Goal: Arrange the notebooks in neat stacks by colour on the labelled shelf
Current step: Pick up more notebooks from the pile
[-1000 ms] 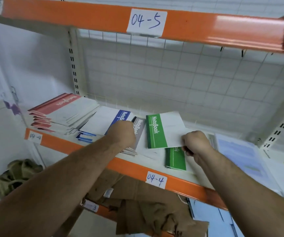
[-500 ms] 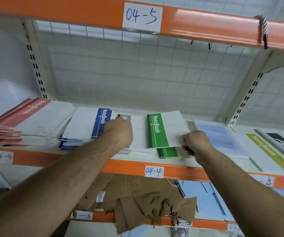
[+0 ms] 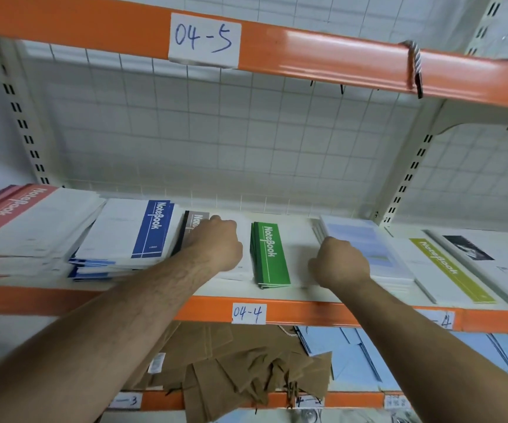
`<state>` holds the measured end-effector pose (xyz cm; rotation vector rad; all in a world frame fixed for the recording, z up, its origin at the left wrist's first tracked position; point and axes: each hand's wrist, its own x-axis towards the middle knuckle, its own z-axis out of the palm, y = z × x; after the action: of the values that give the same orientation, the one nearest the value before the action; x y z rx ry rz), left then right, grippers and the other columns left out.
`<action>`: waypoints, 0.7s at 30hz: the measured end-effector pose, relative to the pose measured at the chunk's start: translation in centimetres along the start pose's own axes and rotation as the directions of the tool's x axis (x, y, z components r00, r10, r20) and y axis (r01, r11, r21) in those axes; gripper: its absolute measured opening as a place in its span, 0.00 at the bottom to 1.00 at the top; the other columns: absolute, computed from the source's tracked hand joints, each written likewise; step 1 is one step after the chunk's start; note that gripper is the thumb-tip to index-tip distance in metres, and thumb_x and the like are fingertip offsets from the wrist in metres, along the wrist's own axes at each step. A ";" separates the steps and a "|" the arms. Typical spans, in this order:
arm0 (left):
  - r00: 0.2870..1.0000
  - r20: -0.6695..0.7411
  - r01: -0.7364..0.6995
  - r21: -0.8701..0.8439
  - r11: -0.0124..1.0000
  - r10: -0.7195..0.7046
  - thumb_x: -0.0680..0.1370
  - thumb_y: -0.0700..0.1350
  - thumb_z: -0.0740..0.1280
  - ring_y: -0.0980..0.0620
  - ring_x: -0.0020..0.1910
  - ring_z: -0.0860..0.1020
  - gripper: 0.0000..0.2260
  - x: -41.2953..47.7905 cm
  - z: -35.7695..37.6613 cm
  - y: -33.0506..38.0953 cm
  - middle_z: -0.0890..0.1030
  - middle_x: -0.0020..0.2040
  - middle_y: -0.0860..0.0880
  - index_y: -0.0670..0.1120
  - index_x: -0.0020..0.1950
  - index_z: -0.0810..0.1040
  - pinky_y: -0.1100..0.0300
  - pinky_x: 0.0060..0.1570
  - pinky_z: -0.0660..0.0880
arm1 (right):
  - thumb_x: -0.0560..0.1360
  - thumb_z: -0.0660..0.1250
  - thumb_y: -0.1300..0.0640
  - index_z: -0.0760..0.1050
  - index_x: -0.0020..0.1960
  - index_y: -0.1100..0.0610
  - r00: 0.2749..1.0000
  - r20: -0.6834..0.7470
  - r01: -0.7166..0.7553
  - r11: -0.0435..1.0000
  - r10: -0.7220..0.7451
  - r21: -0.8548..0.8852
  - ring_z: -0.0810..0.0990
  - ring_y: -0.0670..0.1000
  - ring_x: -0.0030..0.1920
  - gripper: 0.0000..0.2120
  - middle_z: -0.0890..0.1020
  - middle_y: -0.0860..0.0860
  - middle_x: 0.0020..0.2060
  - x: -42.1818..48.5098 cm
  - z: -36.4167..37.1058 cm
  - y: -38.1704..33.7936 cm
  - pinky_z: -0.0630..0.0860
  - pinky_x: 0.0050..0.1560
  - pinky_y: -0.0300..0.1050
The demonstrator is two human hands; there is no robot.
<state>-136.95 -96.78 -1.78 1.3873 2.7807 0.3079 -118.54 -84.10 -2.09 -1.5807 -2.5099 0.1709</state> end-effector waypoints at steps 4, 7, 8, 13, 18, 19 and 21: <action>1.000 0.008 0.005 -0.006 1.000 -0.005 0.80 0.50 0.61 0.45 0.63 0.73 0.18 0.2 0.4 0.3 0.72 0.66 0.45 0.47 0.68 0.74 0.51 0.56 0.75 | 0.74 0.64 0.58 0.70 0.47 0.55 0.998 0.010 0.067 0.995 -0.066 -0.076 0.78 0.56 0.45 0.03 0.81 0.53 0.46 0.1 0.3 0.6 0.68 0.39 0.41; 1.000 0.004 0.015 -0.004 1.000 -0.015 0.80 0.51 0.61 0.45 0.63 0.72 0.18 0.4 0.6 0.4 0.73 0.66 0.45 0.47 0.69 0.74 0.52 0.56 0.75 | 0.74 0.64 0.57 0.70 0.47 0.55 0.996 0.020 0.090 0.992 -0.088 -0.093 0.79 0.56 0.46 0.04 0.82 0.53 0.49 0.3 0.3 0.7 0.68 0.39 0.41; 1.000 0.005 0.018 -0.003 1.000 -0.018 0.80 0.51 0.60 0.45 0.63 0.72 0.18 0.4 0.6 0.4 0.73 0.66 0.45 0.47 0.69 0.74 0.52 0.56 0.75 | 0.75 0.64 0.57 0.71 0.48 0.55 0.995 0.022 0.097 0.990 -0.096 -0.099 0.80 0.56 0.47 0.04 0.82 0.53 0.49 0.4 0.3 0.7 0.69 0.39 0.41; 0.999 0.017 0.036 -0.007 0.999 -0.036 0.80 0.51 0.60 0.45 0.63 0.72 0.18 0.5 0.9 0.9 0.72 0.65 0.45 0.48 0.69 0.74 0.51 0.55 0.75 | 0.75 0.64 0.57 0.71 0.49 0.55 0.992 0.058 0.119 0.987 -0.113 -0.105 0.76 0.55 0.44 0.04 0.80 0.52 0.47 0.7 0.0 0.4 0.69 0.40 0.42; 0.999 0.016 0.050 -0.007 0.999 -0.050 0.80 0.51 0.60 0.46 0.63 0.72 0.17 0.4 1.1 1.3 0.73 0.64 0.47 0.48 0.68 0.74 0.52 0.53 0.75 | 0.75 0.65 0.56 0.68 0.47 0.54 0.987 0.087 0.143 0.980 -0.132 -0.137 0.73 0.54 0.42 0.05 0.76 0.51 0.42 0.7 -0.4 0.3 0.69 0.40 0.41; 0.999 0.015 0.051 -0.006 0.999 -0.051 0.80 0.51 0.60 0.46 0.62 0.72 0.17 0.4 1.0 1.3 0.73 0.64 0.47 0.48 0.67 0.74 0.52 0.52 0.75 | 0.75 0.65 0.56 0.68 0.47 0.54 0.987 0.092 0.146 0.979 -0.134 -0.140 0.74 0.54 0.42 0.05 0.75 0.51 0.42 0.7 -0.6 0.2 0.69 0.40 0.41; 0.999 0.014 0.047 -0.006 0.999 -0.047 0.80 0.51 0.60 0.46 0.62 0.72 0.17 0.4 1.1 1.4 0.73 0.64 0.47 0.48 0.67 0.74 0.53 0.51 0.74 | 0.74 0.66 0.56 0.69 0.46 0.54 0.985 0.108 0.147 0.979 -0.132 -0.144 0.74 0.54 0.42 0.05 0.74 0.50 0.39 0.6 -0.8 0.2 0.70 0.40 0.41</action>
<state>-136.00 -95.48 -2.53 1.3148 2.7942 0.3049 -118.46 -83.49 -1.26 -1.4735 -2.7580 0.0413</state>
